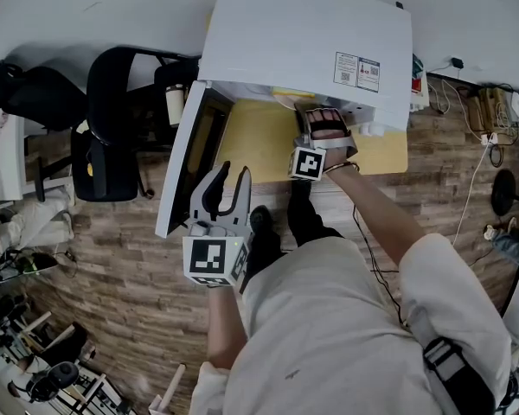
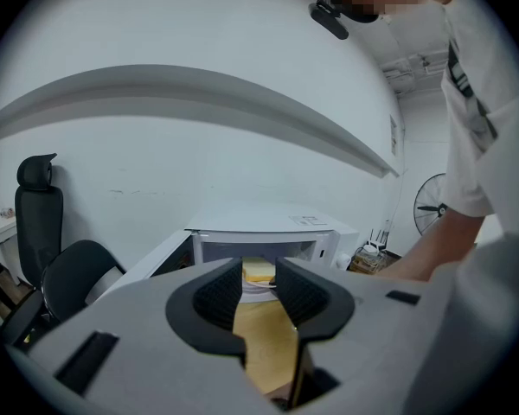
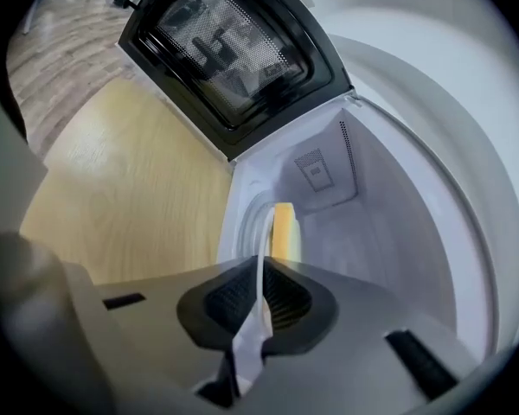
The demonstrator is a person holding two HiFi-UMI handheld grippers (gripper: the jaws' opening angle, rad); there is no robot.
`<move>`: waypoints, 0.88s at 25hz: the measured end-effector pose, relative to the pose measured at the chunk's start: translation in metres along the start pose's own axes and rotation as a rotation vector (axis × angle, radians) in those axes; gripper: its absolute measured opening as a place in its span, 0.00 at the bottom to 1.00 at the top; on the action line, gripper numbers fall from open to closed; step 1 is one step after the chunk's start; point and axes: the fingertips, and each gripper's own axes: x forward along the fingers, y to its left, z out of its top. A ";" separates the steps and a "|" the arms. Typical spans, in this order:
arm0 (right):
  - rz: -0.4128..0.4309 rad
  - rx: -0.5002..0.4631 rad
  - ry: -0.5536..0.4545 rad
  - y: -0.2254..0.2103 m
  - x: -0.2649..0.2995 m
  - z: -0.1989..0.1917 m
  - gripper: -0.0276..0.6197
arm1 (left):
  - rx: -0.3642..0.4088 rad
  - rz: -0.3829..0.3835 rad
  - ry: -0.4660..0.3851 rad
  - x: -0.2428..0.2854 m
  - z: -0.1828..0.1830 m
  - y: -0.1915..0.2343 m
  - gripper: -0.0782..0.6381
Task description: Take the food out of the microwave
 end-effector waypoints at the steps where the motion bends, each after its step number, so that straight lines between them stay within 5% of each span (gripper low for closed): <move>1: -0.008 -0.007 0.002 0.000 0.000 0.000 0.06 | 0.002 -0.005 -0.003 -0.001 0.001 0.000 0.27; 22: -0.136 -0.011 0.088 -0.007 -0.075 0.028 0.06 | 0.078 -0.192 -0.047 -0.056 0.003 0.014 0.27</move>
